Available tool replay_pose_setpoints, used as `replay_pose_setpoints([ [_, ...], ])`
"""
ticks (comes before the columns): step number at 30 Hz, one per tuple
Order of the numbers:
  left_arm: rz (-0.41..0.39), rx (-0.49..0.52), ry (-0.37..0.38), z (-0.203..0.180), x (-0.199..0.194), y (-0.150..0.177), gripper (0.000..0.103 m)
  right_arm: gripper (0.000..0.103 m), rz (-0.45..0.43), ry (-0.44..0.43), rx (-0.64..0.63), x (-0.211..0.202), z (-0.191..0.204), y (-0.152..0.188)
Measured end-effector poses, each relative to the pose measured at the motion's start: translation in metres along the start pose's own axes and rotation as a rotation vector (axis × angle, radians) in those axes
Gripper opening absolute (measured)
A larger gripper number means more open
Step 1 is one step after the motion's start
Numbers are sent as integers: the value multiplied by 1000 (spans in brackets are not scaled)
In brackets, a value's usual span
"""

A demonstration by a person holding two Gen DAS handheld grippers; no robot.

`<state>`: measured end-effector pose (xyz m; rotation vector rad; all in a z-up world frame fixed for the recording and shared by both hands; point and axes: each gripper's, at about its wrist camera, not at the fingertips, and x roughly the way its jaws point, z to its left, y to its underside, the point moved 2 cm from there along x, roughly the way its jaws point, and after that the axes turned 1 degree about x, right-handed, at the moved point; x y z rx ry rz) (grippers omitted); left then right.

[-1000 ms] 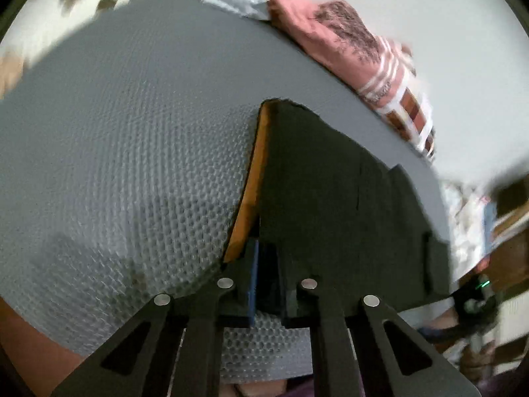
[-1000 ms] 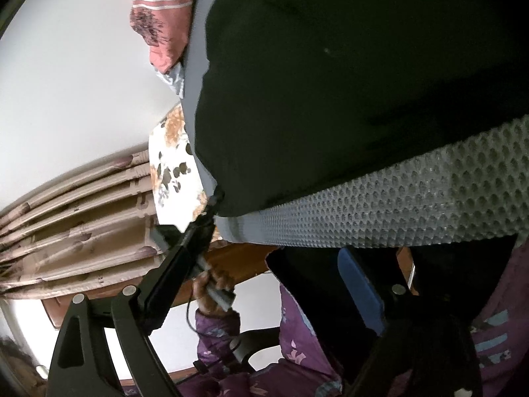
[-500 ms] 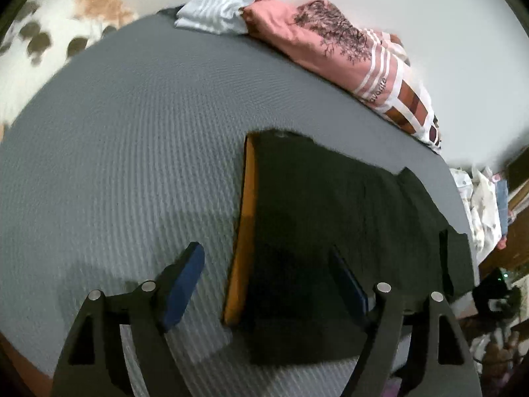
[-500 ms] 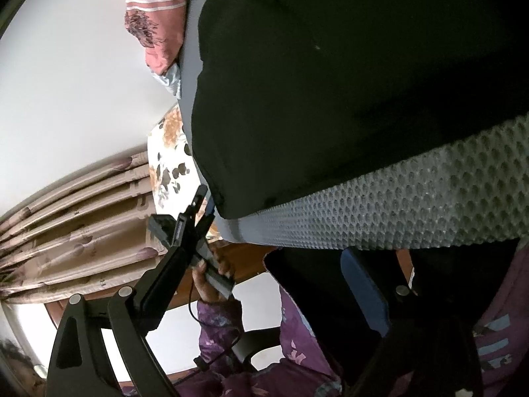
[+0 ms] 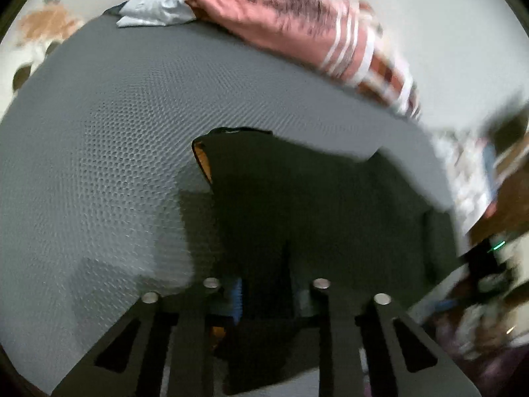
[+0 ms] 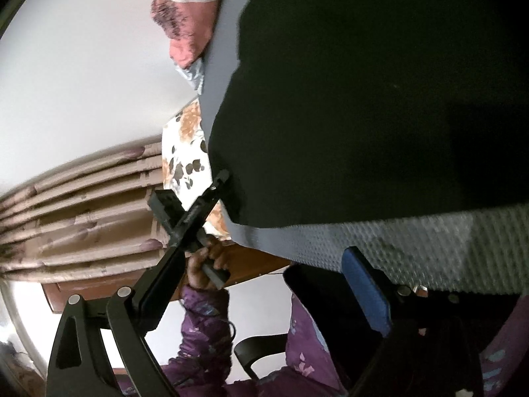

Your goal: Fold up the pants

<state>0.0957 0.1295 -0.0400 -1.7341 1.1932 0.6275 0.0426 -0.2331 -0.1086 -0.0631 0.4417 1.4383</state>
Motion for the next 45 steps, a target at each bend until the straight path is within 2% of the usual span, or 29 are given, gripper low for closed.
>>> replay_pose_setpoints([
  [3, -50, -24, 116, -41, -25, -10, 18, 95, -28, -20, -71, -1, 11, -14],
  [6, -55, -21, 239, -97, -32, -17, 18, 95, -51, -102, -112, -8, 18, -29],
  [7, -54, 0, 291, -127, -29, -20, 18, 95, -66, -142, -110, -13, 18, -33],
  [9, -35, 25, 371, -168, -14, -26, 17, 95, -85, -235, -103, -26, 18, -38],
  [10, -11, 27, 446, -196, 2, -28, 13, 96, -102, -270, -96, -35, 17, -40],
  [11, 19, 28, 514, -217, 15, -30, 1, 97, -128, -303, -87, -46, 14, -42],
  [13, 53, 78, 571, -264, 47, -34, 1, 99, -169, -363, -72, -66, 8, -44],
  [14, 68, 129, 572, -285, 64, -34, 1, 103, -193, -357, -64, -75, 3, -46],
  [15, 91, 155, 584, -300, 80, -33, 1, 103, -225, -297, -50, -85, -6, -49],
  [16, 118, 151, 623, -312, 97, -31, 1, 103, -221, -288, -42, -88, -13, -51],
  [17, 117, 153, 625, -315, 101, -30, 1, 103, -217, -306, -27, -90, -20, -52],
  [20, 45, 250, 504, -317, 96, -30, 5, 103, -221, -302, -16, -94, -33, -52],
  [22, 38, 273, 440, -304, 88, -27, 20, 103, -212, -302, -35, -94, -30, -53],
  [23, 27, 276, 386, -293, 83, -23, 39, 103, -204, -284, -47, -92, -27, -56],
  [24, 12, 272, 353, -280, 79, -18, 51, 103, -194, -261, -62, -89, -23, -58],
  [26, -16, 214, 335, -251, 73, -10, 54, 103, -167, -205, -92, -83, -19, -62],
  [29, -6, 92, 300, -207, 75, -1, 55, 103, -143, -160, -110, -74, -16, -67],
  [33, -16, -43, 293, -164, 73, 12, 55, 103, -167, -89, -131, -81, -14, -73],
  [36, -31, -66, 279, -149, 75, 17, 57, 103, -201, -6, -132, -91, -18, -76],
  [39, -23, -73, 291, -143, 78, 20, 60, 103, -233, 12, -152, -103, -14, -80],
  [45, -16, -25, 272, -154, 91, 24, 65, 103, -172, 18, -173, -85, -12, -90],
])
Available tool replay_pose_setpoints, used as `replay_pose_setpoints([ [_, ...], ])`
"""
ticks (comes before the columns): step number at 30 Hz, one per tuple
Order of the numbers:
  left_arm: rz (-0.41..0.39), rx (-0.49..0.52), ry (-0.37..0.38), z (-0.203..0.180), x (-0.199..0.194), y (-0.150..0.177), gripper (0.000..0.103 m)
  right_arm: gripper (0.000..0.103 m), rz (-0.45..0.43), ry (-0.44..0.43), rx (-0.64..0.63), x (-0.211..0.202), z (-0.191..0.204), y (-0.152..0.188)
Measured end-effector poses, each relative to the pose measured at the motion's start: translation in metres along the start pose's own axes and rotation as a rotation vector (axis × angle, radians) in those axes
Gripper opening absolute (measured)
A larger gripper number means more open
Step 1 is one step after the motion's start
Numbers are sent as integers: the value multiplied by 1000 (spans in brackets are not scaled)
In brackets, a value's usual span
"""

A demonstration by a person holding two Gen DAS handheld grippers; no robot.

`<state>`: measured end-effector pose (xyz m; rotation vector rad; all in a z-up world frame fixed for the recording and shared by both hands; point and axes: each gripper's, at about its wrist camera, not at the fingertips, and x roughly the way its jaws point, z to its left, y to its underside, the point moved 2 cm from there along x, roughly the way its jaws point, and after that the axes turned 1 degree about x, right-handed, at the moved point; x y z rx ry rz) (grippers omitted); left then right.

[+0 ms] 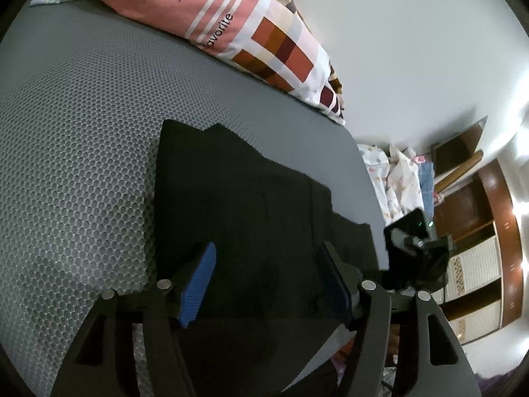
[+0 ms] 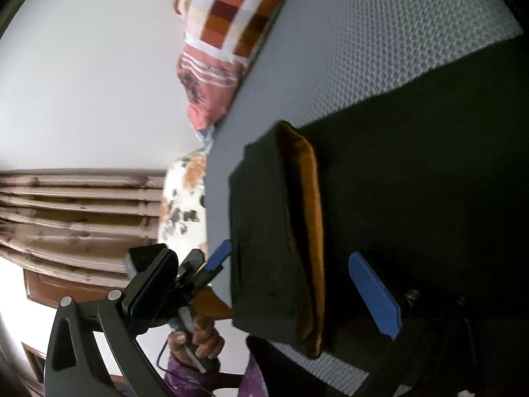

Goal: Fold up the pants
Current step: 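Grasp the folded orange-lined edge with the right gripper while the left gripper holds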

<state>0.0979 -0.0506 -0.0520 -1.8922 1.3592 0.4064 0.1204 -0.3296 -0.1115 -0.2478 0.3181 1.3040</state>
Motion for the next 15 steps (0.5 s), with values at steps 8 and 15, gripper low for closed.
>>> replay_pose_setpoints([
  [8, 8, -46, 18, 13, 2, 3, 68, 103, 68, -163, 10, 16, 12, 0],
  [15, 19, -50, 18, 17, 5, 6, 70, 102, 47, 16, -55, 16, 13, -18],
])
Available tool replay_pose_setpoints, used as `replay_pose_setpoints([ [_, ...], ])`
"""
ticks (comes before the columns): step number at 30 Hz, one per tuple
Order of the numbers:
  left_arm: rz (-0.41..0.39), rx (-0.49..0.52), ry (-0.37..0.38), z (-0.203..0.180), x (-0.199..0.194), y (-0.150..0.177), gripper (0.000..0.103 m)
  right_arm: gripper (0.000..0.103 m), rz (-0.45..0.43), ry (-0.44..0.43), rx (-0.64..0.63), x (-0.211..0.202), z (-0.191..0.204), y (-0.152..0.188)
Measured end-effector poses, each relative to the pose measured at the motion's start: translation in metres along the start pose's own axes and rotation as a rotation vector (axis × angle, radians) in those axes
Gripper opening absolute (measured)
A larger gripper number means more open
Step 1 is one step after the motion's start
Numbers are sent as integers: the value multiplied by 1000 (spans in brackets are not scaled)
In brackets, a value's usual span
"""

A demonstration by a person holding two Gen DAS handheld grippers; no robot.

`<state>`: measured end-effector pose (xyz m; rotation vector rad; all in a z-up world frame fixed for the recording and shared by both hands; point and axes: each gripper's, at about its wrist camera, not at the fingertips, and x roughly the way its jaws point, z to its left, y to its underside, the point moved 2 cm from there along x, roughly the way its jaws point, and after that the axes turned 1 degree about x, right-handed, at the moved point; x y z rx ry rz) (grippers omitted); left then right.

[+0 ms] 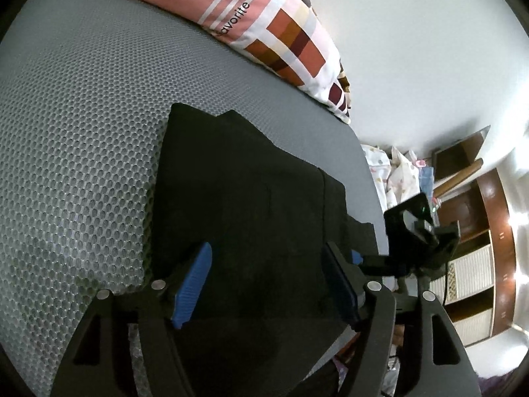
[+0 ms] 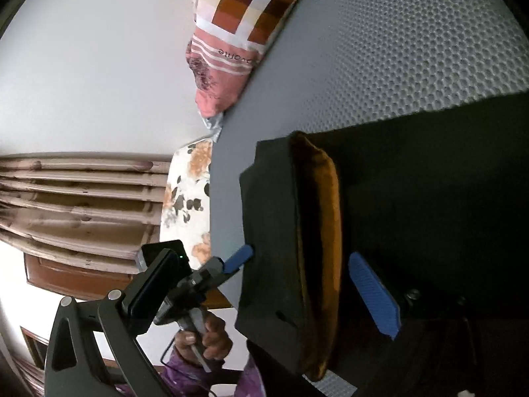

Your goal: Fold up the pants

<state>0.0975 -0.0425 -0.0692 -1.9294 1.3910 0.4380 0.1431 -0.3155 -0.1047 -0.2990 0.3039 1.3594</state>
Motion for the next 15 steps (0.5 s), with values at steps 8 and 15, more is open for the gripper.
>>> replay_pose_setpoints([
  [8, 4, -9, 16, 3, 5, -1, 73, 103, 33, 99, -73, 4, 4, -16],
  [15, 2, -7, 11, 4, 8, -1, 76, 80, 140, 126, -185, 34, 21, -1],
])
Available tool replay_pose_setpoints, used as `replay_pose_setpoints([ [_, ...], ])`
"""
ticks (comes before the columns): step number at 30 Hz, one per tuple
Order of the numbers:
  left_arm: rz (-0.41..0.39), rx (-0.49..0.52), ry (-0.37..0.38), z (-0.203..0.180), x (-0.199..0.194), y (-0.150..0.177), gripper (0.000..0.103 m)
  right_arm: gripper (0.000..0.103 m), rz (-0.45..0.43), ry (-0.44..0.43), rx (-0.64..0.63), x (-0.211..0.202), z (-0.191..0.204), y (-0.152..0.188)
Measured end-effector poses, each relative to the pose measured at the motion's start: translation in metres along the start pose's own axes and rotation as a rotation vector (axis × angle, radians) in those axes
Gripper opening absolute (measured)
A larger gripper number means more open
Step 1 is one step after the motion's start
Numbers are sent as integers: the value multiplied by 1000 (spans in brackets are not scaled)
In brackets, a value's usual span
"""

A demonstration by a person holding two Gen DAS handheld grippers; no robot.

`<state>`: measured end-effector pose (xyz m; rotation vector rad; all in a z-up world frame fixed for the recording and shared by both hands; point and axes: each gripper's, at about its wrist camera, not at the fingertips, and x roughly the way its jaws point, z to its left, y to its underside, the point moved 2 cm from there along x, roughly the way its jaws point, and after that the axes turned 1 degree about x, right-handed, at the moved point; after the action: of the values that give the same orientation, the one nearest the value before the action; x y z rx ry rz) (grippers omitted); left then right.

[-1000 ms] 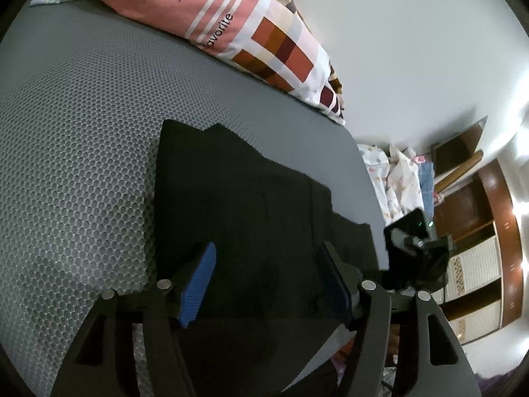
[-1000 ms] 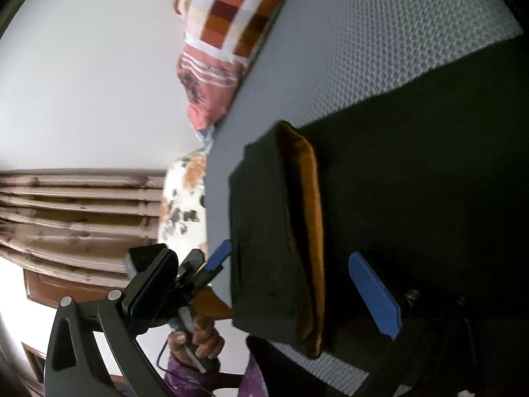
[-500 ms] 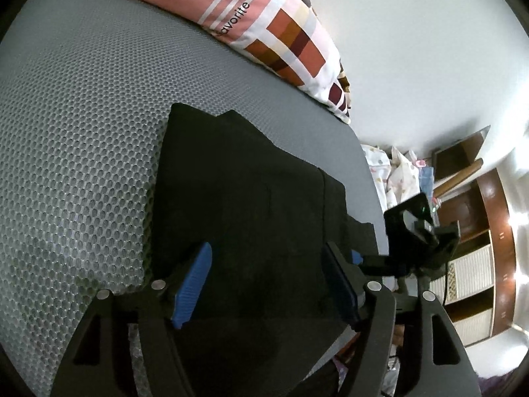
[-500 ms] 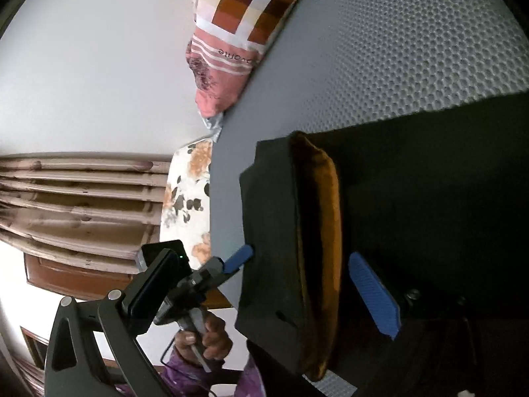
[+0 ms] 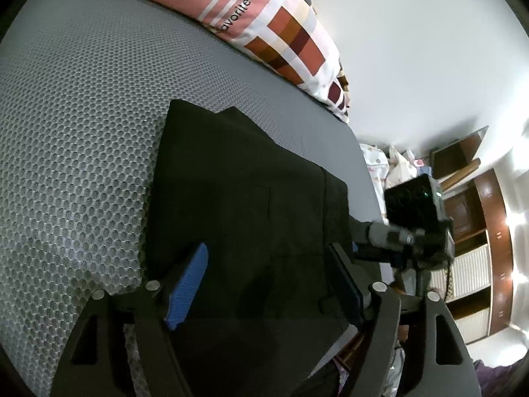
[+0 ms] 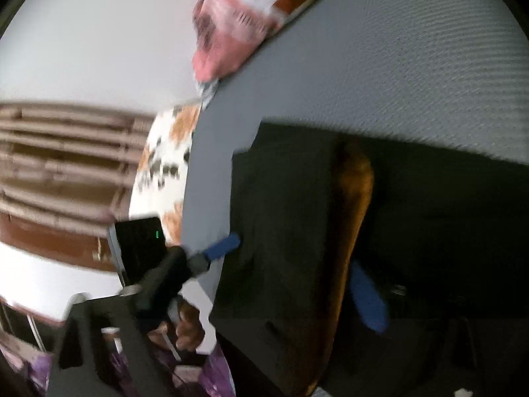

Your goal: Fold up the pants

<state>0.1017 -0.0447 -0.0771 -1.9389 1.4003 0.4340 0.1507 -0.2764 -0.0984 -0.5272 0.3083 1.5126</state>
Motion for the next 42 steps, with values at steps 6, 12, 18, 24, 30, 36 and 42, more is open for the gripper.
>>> replay_pose_setpoints([
  [6, -5, -18, 15, 5, -2, 2, 77, 41, -13, 78, 12, -6, -20, 2],
  [12, 1, -6, -13, 2, -4, 2, 78, 21, -26, 40, 6, 4, -11, 7],
  [18, -27, -5, -60, -19, -21, -11, 78, 15, -128, -98, 38, -34, 13, 6],
  [24, -78, 113, -52, -72, -27, -12, 88, 14, -294, -106, 14, -122, 12, 15],
  [30, 31, 161, -68, -88, 30, -5, 88, 14, -403, 5, 166, -185, -68, 28],
  [36, 117, 189, -137, -88, 71, 8, 88, 14, -406, -35, 296, -189, -125, 45],
  [42, 125, 186, -173, -84, 75, 6, 88, 14, -419, -31, 252, -194, -123, 52],
])
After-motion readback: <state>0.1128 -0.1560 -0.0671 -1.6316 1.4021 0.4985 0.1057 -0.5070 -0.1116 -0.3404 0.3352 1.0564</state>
